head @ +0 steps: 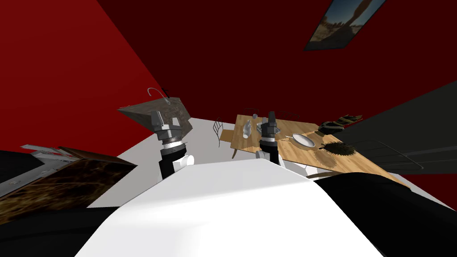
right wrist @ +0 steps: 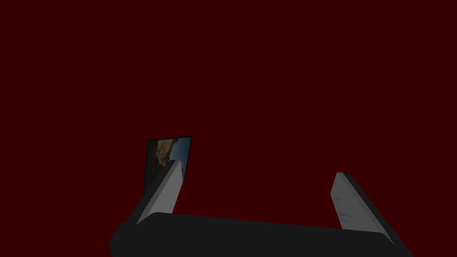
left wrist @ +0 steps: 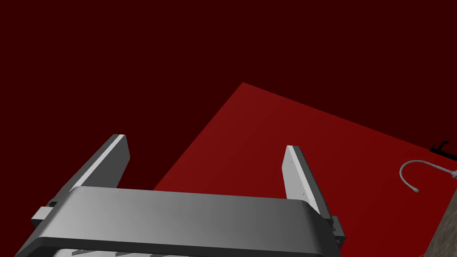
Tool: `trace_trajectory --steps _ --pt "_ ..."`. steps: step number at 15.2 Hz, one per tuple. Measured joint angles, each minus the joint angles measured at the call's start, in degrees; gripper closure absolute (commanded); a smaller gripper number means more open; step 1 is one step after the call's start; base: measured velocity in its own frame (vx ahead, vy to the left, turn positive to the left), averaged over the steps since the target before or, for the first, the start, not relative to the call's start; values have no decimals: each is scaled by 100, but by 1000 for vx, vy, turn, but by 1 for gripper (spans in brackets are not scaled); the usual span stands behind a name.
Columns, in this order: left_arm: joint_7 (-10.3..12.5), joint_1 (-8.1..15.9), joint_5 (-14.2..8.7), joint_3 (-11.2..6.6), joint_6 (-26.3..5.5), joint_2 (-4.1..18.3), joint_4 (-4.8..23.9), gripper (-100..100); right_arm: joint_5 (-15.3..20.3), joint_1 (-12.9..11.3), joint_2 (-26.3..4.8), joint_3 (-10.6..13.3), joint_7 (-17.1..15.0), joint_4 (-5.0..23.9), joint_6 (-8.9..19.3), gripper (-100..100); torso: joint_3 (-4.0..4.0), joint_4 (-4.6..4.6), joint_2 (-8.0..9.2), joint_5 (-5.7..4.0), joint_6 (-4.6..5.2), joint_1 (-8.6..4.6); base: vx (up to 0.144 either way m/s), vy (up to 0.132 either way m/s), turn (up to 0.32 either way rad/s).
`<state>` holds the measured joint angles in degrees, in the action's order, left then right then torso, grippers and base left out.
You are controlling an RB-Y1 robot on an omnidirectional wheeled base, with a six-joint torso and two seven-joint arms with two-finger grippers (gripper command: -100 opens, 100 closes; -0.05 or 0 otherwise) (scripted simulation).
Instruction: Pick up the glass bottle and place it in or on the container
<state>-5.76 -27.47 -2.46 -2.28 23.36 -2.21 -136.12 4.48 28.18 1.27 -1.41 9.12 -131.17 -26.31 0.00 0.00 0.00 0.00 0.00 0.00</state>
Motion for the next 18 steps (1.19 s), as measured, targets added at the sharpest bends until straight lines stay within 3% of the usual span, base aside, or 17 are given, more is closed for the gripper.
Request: trace_trajectory --steps 13,18 --pt "0 0 0 0 0 0 0 0 351 0 -1301 -170 183 367 241 -100 1 0 1 1 0 6 -2 17 17" --pt "0 0 0 0 0 0 0 0 649 -84 -1864 -340 360 874 551 -100 -1 0 -1 2 -1 12 -2 36 80"
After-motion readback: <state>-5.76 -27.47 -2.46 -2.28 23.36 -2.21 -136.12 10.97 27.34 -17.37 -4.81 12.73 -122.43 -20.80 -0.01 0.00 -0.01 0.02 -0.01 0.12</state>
